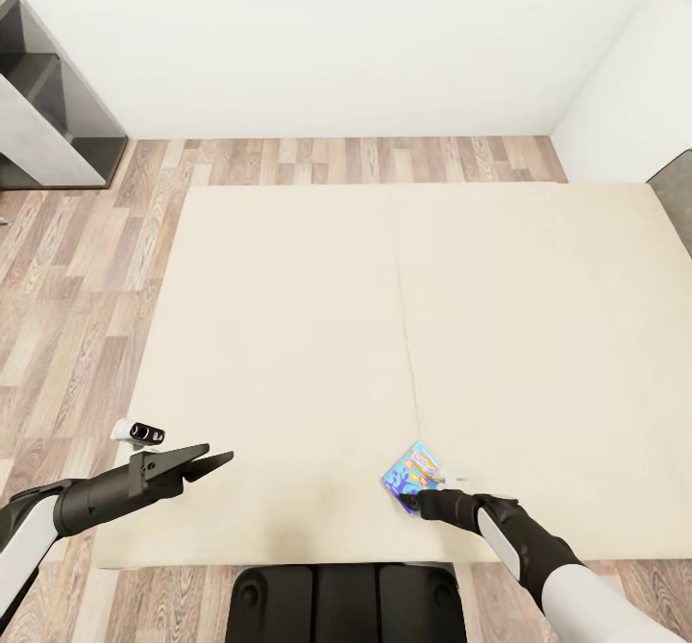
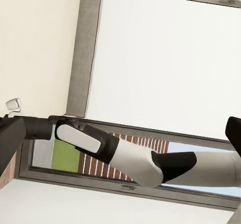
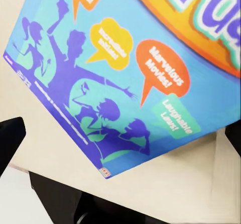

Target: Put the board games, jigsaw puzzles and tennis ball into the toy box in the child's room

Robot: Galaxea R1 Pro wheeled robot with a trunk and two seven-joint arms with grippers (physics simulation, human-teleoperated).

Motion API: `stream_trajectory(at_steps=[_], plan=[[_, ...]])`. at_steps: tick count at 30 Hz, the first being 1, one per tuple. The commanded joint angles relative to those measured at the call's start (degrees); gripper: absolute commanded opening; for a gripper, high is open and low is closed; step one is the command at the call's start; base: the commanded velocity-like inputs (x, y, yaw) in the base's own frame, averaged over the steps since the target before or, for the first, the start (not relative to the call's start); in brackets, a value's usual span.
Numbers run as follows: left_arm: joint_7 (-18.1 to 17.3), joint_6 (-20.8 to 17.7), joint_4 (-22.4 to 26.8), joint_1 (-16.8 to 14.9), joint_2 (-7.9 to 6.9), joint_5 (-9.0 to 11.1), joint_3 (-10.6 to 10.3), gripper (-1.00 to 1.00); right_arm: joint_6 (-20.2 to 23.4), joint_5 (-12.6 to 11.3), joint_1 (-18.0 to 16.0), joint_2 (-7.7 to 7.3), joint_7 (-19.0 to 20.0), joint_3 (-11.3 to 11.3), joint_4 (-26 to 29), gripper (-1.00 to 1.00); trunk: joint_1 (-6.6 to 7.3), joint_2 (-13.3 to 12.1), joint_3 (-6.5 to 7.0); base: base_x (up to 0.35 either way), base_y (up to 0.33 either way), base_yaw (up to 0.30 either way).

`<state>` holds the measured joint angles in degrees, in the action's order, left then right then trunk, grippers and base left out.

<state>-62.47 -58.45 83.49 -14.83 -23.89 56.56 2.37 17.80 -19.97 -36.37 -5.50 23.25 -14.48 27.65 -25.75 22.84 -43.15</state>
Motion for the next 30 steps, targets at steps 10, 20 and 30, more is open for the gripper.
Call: stream_trajectory(at_steps=[10, 20, 30], plan=[[-0.1, -0.26, 0.01, -0.02, -0.01, 0.04, 0.01, 1.0, 0.38, -0.51, -0.05, -0.52, -0.05, 0.0, 0.1, 1.0, -0.03, 0.09, -0.06, 0.0, 0.0, 0.0], [-0.1, -0.26, 0.01, -0.02, -0.01, 0.09, 0.01, 1.0, 0.32, -0.51, -0.1, -0.64, 1.01, 0.12, 0.13, 1.0, -0.03, 0.09, -0.06, 0.0, 0.0, 0.0], [0.04, -0.16, -0.07, -0.02, 0.51, 0.02, -1.01, 1.0, 0.08, -0.45, -0.02, -0.72, 2.55, 0.15, 0.13, 1.0, -0.03, 0.09, -0.06, 0.0, 0.0, 0.0]])
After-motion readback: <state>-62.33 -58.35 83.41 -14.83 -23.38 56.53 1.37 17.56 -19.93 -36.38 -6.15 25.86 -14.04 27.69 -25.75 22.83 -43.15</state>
